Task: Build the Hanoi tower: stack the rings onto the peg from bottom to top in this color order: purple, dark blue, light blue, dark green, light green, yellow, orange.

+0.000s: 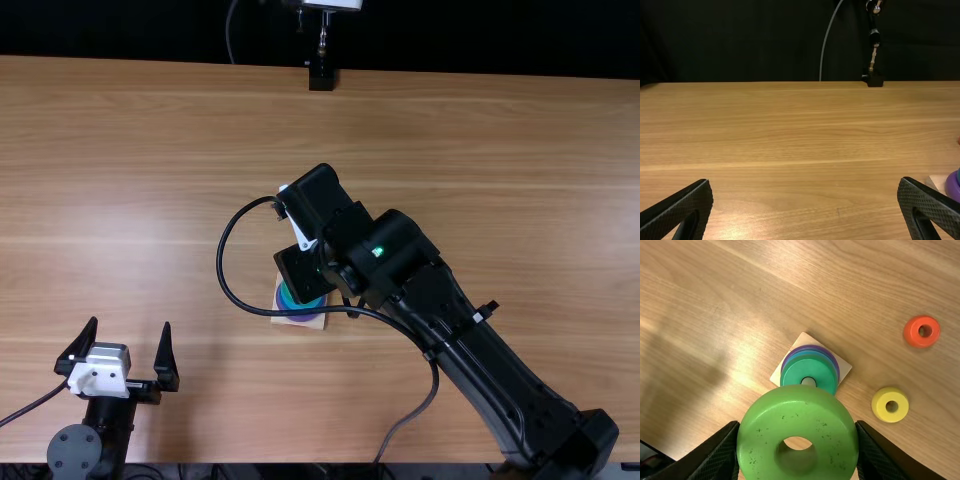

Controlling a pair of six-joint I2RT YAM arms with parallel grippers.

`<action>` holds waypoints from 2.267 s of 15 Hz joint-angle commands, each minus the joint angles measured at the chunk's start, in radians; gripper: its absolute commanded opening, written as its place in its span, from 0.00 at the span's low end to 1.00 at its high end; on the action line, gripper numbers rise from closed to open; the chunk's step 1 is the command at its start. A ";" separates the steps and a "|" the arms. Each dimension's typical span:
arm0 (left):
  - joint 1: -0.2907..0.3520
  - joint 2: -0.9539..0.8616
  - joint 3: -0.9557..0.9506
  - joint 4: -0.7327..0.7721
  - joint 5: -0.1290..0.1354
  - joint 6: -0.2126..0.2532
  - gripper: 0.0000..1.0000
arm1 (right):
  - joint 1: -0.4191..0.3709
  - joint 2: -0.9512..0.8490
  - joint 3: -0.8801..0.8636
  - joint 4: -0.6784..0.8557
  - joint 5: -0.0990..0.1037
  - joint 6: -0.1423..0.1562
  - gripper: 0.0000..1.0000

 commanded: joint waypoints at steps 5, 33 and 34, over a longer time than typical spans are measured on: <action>0.007 -0.011 -0.037 -0.006 -0.008 0.013 1.00 | -0.004 0.051 0.027 0.004 -0.003 0.008 0.00; 0.007 -0.011 -0.037 -0.006 -0.008 0.013 1.00 | -0.280 0.045 -0.361 0.661 0.002 -0.036 1.00; 0.007 -0.011 -0.037 -0.006 -0.008 0.013 1.00 | -0.280 0.045 -0.434 0.726 0.006 -0.060 1.00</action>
